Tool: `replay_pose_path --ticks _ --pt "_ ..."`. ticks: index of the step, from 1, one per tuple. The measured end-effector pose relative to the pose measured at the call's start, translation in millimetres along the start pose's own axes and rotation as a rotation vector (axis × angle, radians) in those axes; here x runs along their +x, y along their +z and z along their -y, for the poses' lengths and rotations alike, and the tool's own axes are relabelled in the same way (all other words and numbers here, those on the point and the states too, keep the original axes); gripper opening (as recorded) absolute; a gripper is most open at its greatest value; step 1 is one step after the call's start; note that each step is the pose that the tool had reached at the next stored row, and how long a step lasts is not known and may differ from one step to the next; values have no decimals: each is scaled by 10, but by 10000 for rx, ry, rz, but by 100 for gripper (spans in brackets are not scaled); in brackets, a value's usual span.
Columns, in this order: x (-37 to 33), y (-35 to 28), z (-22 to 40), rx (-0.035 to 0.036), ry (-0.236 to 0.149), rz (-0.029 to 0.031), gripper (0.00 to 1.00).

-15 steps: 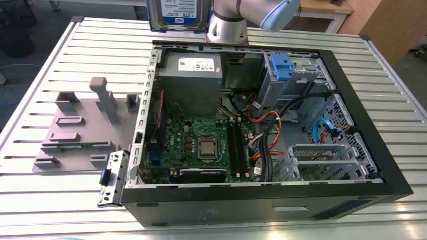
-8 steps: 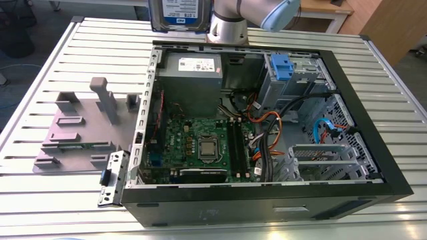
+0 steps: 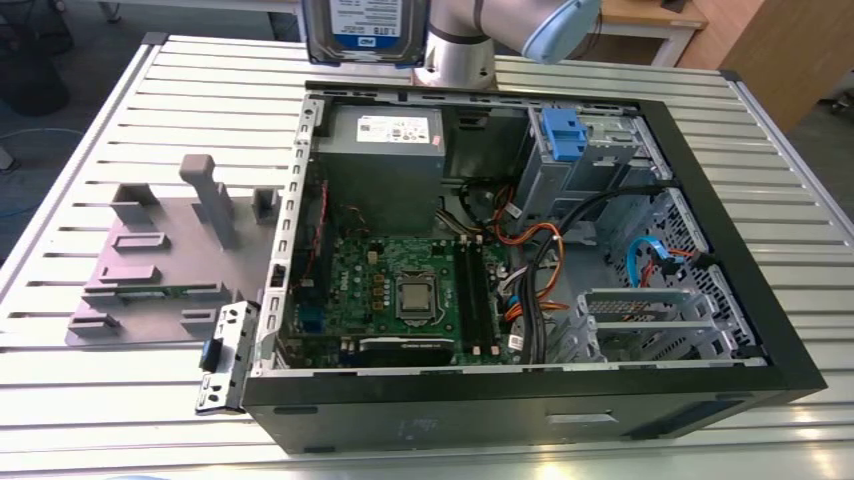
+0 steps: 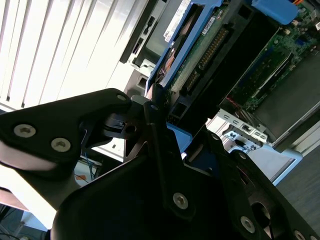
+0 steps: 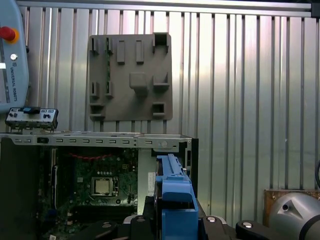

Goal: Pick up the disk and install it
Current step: 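Pick up the disk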

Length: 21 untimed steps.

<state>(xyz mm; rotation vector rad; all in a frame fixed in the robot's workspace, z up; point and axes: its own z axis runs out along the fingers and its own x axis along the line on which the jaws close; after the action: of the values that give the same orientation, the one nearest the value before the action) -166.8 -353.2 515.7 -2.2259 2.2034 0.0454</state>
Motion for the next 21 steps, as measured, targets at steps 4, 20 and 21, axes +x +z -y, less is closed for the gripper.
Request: replay_pose_path --ticks 4,20,21 --pt "1 1 40 1 0 0 36" --pt "1 6 93 0 0 0 36" --pt "1 9 97 1 0 1 36"
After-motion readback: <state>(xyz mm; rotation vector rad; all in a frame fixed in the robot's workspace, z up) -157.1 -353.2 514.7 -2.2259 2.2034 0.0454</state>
